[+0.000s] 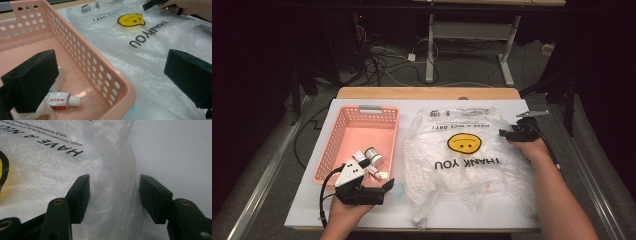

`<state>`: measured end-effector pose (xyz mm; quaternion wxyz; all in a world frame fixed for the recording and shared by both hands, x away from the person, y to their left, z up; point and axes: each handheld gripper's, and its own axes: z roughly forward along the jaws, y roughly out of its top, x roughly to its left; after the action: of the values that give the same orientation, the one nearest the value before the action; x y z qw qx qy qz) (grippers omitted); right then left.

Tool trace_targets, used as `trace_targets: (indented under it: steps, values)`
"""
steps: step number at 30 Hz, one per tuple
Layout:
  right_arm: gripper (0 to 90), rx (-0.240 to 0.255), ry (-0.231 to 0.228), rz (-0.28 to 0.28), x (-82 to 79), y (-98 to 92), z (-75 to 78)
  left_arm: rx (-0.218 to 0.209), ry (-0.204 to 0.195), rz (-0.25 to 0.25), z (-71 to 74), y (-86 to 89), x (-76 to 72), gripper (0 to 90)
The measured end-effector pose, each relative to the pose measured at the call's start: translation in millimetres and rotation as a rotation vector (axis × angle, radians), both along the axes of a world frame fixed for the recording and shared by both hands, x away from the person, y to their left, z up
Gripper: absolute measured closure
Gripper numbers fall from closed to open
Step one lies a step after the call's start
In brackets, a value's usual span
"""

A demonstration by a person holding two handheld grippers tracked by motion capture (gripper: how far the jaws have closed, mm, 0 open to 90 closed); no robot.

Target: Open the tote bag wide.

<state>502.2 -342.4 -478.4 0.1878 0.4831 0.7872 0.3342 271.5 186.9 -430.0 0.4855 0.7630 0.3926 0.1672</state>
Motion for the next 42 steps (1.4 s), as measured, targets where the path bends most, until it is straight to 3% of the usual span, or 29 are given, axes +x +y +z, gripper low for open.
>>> trace_targets:
  steps: [4,5,6,7,13,16,17,21,26,27,28,29,30,33,34,38,40,42]
  values:
    - [68.2,-0.035,-0.010,0.008,-4.5,1.5,0.8,0.003,0.005,-0.008,-0.9,-1.3,0.5,0.0]
    - [77.9,-0.033,-0.008,0.018,-5.4,1.6,1.2,0.003,0.005,-0.008,-0.9,-1.3,0.5,0.0]
    - [77.9,-0.033,-0.008,0.018,-5.4,1.6,1.2,0.004,0.006,-0.010,-1.1,-1.7,0.5,0.0]
    - [89.6,-0.001,0.006,0.040,-7.5,2.5,1.0,0.004,0.008,-0.011,-1.3,-2.4,0.6,0.0]
    - [90.0,-0.004,-0.002,0.020,-9.7,3.0,1.8,-0.007,0.013,-0.019,-1.9,-2.2,0.5,0.0]
    - [90.0,0.001,-0.024,-0.050,-6.5,-10.8,5.9,-0.002,0.010,-0.034,-3.2,-4.7,0.6,0.0]
    - [90.0,0.001,-0.024,-0.050,-6.5,-10.8,5.9,-0.002,0.010,-0.034,-3.2,-4.7,0.6,0.0]
    - [90.0,0.009,-0.068,-0.163,-5.0,-36.0,11.2,-0.007,0.010,-0.043,-2.9,-5.8,1.1,0.0]
    - [90.0,0.014,-0.104,-0.278,-12.4,-68.6,18.6,-0.001,0.010,-0.053,0.7,-5.5,-0.7,0.0]
    - [90.0,0.014,-0.104,-0.278,-12.4,-68.6,18.6,0.008,0.003,-0.058,1.9,-5.4,-1.2,0.0]
    - [90.0,0.020,-0.125,-0.311,-19.9,-82.5,20.5,0.005,-0.004,-0.059,2.8,-5.2,-2.4,0.0]
    - [90.0,0.020,-0.125,-0.311,-19.9,-82.5,20.5,-0.004,-0.010,-0.066,3.0,-4.9,-3.9,0.0]
    - [90.0,0.020,-0.131,-0.342,-29.6,-95.4,20.6,-0.009,-0.022,-0.074,2.4,-4.8,-8.2,0.0]
    - [90.0,0.037,-0.146,-0.363,-48.3,-108.1,19.1,-0.015,-0.033,-0.063,1.9,-4.8,-12.2,0.0]
    - [90.0,0.037,-0.146,-0.363,-48.3,-108.1,19.1,-0.015,-0.033,-0.063,1.9,-4.8,-12.2,0.0]
    - [89.1,0.021,-0.166,-0.373,-82.5,-109.9,12.3,-0.061,-0.023,-0.044,2.7,-4.3,-10.6,0.0]
    - [87.7,0.018,-0.171,-0.374,-89.8,-109.4,11.8,-0.050,-0.020,-0.054,3.2,-6.2,-10.8,0.0]
    - [85.7,0.028,-0.192,-0.364,-112.6,-107.4,11.9,-0.030,-0.026,-0.059,2.3,-8.0,-12.4,0.0]
